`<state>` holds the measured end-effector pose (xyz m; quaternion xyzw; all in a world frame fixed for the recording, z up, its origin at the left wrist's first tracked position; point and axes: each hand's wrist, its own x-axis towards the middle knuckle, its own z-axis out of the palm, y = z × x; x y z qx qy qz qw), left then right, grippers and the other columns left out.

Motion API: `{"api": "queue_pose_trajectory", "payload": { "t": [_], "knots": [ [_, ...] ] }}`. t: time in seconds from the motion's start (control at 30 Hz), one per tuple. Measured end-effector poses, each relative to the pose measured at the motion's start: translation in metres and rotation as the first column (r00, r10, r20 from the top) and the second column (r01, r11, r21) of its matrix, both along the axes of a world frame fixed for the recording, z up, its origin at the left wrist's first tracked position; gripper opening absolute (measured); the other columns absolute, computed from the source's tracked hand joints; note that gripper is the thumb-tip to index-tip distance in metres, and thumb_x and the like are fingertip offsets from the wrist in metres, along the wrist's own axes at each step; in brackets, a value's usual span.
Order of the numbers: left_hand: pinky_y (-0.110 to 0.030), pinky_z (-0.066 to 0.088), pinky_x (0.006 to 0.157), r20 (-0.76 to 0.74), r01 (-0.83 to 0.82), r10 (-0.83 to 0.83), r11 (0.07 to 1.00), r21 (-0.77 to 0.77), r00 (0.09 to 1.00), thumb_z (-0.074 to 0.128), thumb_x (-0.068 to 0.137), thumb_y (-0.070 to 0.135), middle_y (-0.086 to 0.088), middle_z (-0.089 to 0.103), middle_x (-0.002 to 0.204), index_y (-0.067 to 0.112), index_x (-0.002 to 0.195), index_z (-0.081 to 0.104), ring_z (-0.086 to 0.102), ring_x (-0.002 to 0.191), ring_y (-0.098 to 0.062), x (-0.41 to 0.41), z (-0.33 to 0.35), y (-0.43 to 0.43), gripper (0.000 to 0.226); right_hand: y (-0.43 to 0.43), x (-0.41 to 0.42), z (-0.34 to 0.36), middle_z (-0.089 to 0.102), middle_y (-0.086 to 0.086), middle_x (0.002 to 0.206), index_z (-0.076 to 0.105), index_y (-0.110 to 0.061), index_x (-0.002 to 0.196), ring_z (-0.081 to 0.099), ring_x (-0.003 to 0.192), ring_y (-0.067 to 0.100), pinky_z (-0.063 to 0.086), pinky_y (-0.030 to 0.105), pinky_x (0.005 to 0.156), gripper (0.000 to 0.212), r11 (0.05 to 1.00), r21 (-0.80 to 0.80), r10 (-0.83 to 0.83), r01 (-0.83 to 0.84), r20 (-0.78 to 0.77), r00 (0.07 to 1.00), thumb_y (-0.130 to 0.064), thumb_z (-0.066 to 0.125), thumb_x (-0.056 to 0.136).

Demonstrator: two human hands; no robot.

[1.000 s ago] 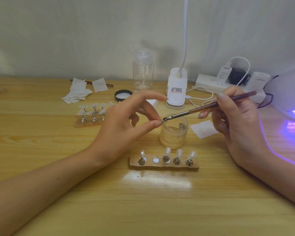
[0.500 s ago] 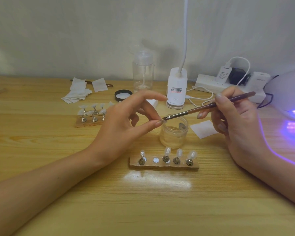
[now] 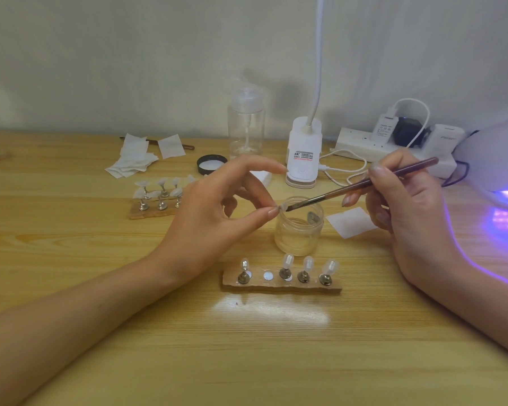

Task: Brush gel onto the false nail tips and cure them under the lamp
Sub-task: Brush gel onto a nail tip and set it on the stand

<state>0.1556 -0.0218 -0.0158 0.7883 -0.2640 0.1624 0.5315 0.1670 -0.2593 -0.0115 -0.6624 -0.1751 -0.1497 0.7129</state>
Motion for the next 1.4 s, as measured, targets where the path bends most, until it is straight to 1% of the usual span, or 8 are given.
{"api": "queue_pose_trajectory", "payload": {
  "t": [0.13,0.37,0.53,0.67,0.9,1.0,1.1,1.4],
  "knots": [
    [-0.047,0.04,0.059,0.0,-0.004,0.004,1.0,0.0,1.0,0.076,0.088,0.007,0.004,0.072,0.081,0.022,0.121,0.064,0.067,0.082,-0.014,0.0003,-0.0001,-0.0005,0.038,0.0005,0.0002,0.001,0.07,0.007,0.068,0.049,-0.03,0.075,0.034,0.042,0.007,0.026,0.018,0.044,0.025,0.998,0.062,0.016,-0.017,0.025,1.0,-0.024,0.051,0.099],
    [-0.04,0.041,0.058,0.023,-0.01,0.009,1.0,0.012,1.0,0.074,0.088,0.013,0.006,0.071,0.078,0.024,0.123,0.063,0.066,0.079,-0.014,0.0003,-0.0005,-0.0019,0.039,0.0018,-0.0014,-0.0003,0.07,0.009,0.069,0.049,-0.028,0.076,0.029,0.043,0.01,0.026,0.017,0.044,0.023,0.999,0.017,0.035,-0.035,0.015,0.999,-0.026,0.053,0.098],
    [-0.047,0.039,0.057,0.021,-0.003,0.003,1.0,0.01,1.0,0.074,0.087,0.012,0.007,0.07,0.077,0.027,0.122,0.062,0.065,0.078,-0.015,0.0002,0.0,-0.0019,0.04,0.0017,-0.0015,0.0006,0.07,0.007,0.067,0.046,-0.026,0.077,0.031,0.043,0.009,0.027,0.017,0.044,0.023,1.0,0.029,0.002,-0.003,0.018,1.0,-0.023,0.05,0.099],
    [-0.05,0.037,0.057,0.006,-0.004,0.004,1.0,0.003,1.0,0.074,0.087,0.011,0.007,0.069,0.077,0.026,0.124,0.061,0.064,0.077,-0.015,0.0007,-0.0006,-0.002,0.041,0.0033,-0.003,0.0021,0.07,0.007,0.068,0.05,-0.031,0.075,0.037,0.044,0.007,0.027,0.017,0.044,0.021,0.996,0.063,0.054,-0.057,0.05,0.997,-0.031,0.053,0.097],
    [-0.045,0.038,0.056,-0.005,-0.002,0.002,1.0,-0.01,1.0,0.073,0.087,0.013,0.008,0.068,0.076,0.027,0.123,0.06,0.063,0.076,-0.01,0.0006,-0.0011,-0.0023,0.04,0.0026,-0.0017,-0.0001,0.07,0.006,0.068,0.047,-0.026,0.077,0.03,0.044,0.011,0.026,0.018,0.043,0.022,1.0,0.003,0.016,-0.016,0.002,1.0,-0.024,0.051,0.098],
    [-0.045,0.037,0.056,-0.009,-0.001,0.001,1.0,-0.008,1.0,0.073,0.088,0.012,0.008,0.068,0.076,0.026,0.123,0.06,0.063,0.076,-0.01,0.0008,-0.0016,-0.0022,0.041,0.0023,-0.0016,0.0007,0.069,0.005,0.066,0.048,-0.028,0.076,0.032,0.043,0.008,0.026,0.016,0.043,0.024,0.999,0.042,0.008,-0.009,0.023,1.0,-0.022,0.049,0.099],
    [-0.044,0.038,0.057,-0.012,0.004,-0.004,1.0,-0.01,1.0,0.074,0.088,0.011,0.007,0.068,0.076,0.025,0.123,0.06,0.064,0.077,-0.011,0.0009,-0.002,-0.0021,0.041,0.0028,-0.0026,0.0028,0.069,0.005,0.066,0.049,-0.031,0.075,0.036,0.042,0.006,0.026,0.017,0.043,0.023,0.996,0.085,0.031,-0.036,0.062,0.998,-0.026,0.051,0.098],
    [-0.045,0.039,0.056,-0.017,0.007,-0.007,1.0,-0.011,1.0,0.074,0.09,0.009,0.005,0.068,0.078,0.024,0.124,0.06,0.063,0.076,-0.009,0.0017,-0.0029,-0.0012,0.04,0.0025,-0.0026,0.0003,0.07,0.008,0.069,0.051,-0.032,0.076,0.034,0.044,0.008,0.029,0.016,0.044,0.02,0.998,0.023,0.053,-0.055,0.049,0.997,-0.03,0.053,0.096]
  ]
}}
